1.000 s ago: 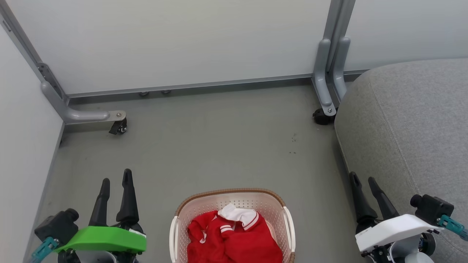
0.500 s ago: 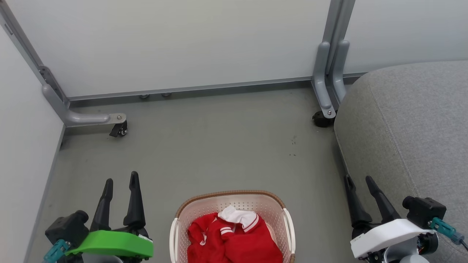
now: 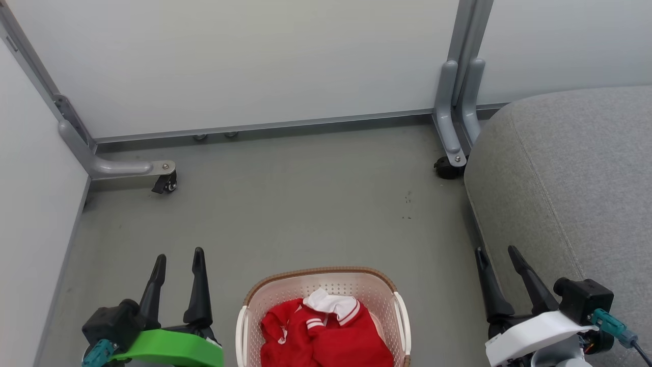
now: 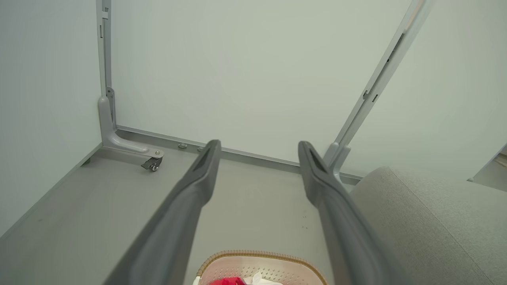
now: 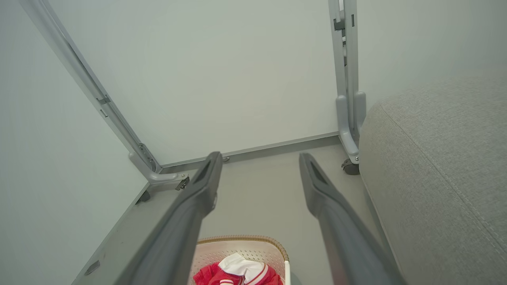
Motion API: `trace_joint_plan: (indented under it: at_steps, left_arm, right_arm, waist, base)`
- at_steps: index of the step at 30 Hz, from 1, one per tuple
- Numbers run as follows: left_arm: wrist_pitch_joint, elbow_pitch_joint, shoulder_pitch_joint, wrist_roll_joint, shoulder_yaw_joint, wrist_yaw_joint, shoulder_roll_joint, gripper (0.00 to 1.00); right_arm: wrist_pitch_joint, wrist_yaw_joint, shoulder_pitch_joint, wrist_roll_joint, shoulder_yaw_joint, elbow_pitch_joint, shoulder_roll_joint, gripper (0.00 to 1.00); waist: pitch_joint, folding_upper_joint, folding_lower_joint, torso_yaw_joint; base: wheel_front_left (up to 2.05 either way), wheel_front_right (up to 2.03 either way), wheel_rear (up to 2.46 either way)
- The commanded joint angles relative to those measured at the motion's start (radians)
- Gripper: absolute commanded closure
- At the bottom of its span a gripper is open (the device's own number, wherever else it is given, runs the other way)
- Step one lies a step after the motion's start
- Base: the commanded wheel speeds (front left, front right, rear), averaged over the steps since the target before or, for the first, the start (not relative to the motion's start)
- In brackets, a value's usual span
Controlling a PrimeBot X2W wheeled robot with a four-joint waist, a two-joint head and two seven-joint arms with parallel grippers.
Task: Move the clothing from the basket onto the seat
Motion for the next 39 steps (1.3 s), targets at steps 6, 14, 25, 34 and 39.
trace_joint_plan:
  at_steps: [6,14,25,34,39]
  left_arm:
    - [-0.02,0.002,0.009,0.063,-0.013,-0.01,0.008,0.0]
    - [-0.036,0.028,0.016,0.086,-0.018,-0.012,0.008,0.0]
    - [-0.056,0.036,0.023,0.15,-0.022,-0.008,0.009,0.0]
    - [-0.073,0.034,0.035,0.205,-0.024,0.004,0.009,0.0]
    - [-0.071,0.041,0.038,0.205,-0.024,0.006,0.009,0.0]
  right_arm:
    - [-0.022,0.0,0.012,-0.053,0.009,-0.014,-0.007,0.0]
    - [-0.037,0.0,0.022,-0.123,0.016,-0.008,-0.007,0.0]
    - [-0.057,0.0,0.029,-0.205,0.029,-0.013,-0.008,0.0]
    - [-0.073,0.0,0.038,-0.269,0.037,-0.015,-0.009,0.0]
    - [-0.072,0.0,0.041,-0.268,0.035,-0.015,-0.009,0.0]
  waist:
    - [-0.003,-0.0001,0.0,0.0]
    - [-0.012,-0.0001,0.0,-0.001]
    - [-0.026,-0.0001,0.0,-0.009]
    - [-0.04,-0.0001,0.0,-0.019]
    - [-0.043,-0.0001,0.0,-0.02]
  base:
    - [0.0,0.0,0.0]
    - [0.0,0.0,0.0]
    - [0.0,0.0,0.0]
    - [0.0,0.0,0.0]
    - [0.0,0.0,0.0]
